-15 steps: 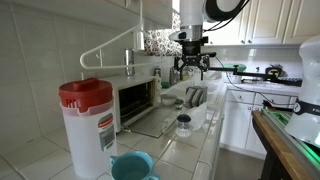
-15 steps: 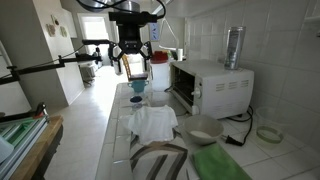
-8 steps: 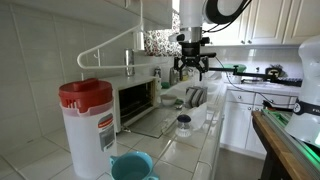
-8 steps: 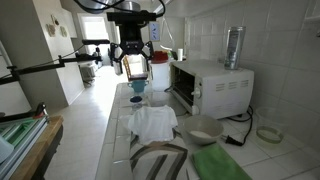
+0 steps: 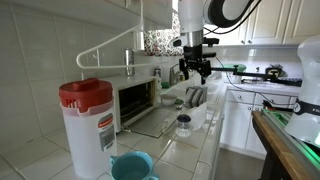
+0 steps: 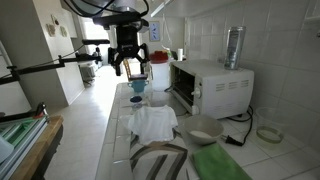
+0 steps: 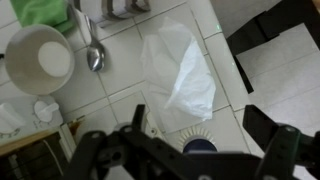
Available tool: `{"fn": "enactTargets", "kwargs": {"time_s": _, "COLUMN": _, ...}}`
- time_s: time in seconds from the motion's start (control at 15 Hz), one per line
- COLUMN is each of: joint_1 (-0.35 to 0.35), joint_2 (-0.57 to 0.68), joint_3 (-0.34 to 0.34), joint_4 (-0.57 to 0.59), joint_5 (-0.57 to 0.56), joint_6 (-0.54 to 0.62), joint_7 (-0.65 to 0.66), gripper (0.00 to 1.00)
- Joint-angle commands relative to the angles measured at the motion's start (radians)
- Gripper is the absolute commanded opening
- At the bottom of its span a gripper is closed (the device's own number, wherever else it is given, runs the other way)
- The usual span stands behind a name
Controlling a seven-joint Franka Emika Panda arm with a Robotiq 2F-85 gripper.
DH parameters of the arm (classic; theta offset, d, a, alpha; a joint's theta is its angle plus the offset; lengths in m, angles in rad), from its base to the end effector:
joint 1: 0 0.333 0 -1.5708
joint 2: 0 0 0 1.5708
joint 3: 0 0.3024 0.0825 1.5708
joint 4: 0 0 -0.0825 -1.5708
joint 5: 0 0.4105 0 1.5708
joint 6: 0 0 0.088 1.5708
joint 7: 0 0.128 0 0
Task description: Open the microwave door
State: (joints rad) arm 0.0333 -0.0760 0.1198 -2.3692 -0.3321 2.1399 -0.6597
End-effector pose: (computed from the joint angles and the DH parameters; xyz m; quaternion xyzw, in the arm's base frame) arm 0.4887 0.0550 0.2937 0.8636 0.4794 -0.1080 0.1130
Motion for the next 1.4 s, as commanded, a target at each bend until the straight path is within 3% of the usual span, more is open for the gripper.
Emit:
{"fn": "enactTargets", "kwargs": {"time_s": 0.0, "joint_1": 0.024, "joint_2": 0.024, "joint_3": -0.019, "joint_4": 0.038, "joint_5": 0.097, "joint_6": -0.048, "joint_7": 0.125, "gripper": 1.0}}
{"fn": "enactTargets", "kwargs": {"time_s": 0.27, "joint_1": 0.023, "joint_2": 0.015, "joint_3": -0.024, "joint_4": 0.039, "joint_5": 0.153, "joint_6": 0.018, "joint_7": 0.258, "gripper": 1.0}}
{"fn": "enactTargets", "kwargs": {"time_s": 0.33, "joint_1": 0.025, "joint_2": 0.008, "joint_3": -0.024, "joint_4": 0.028, "joint_5": 0.122, "joint_6": 0.006, "joint_7": 0.2, "gripper": 1.0}}
{"fn": "enactTargets", "kwargs": {"time_s": 0.73, "joint_1": 0.025, "joint_2": 0.008, "joint_3": -0.024, "joint_4": 0.027, "joint_5": 0.123, "joint_6": 0.008, "joint_7": 0.206, "gripper": 1.0}}
{"fn": "enactTargets", "kwargs": {"time_s": 1.33, "joint_1": 0.02, "joint_2": 0.022, "joint_3": -0.019, "joint_4": 0.019, "joint_5": 0.112, "joint_6": 0.093, "joint_7": 0.557, "gripper": 1.0}}
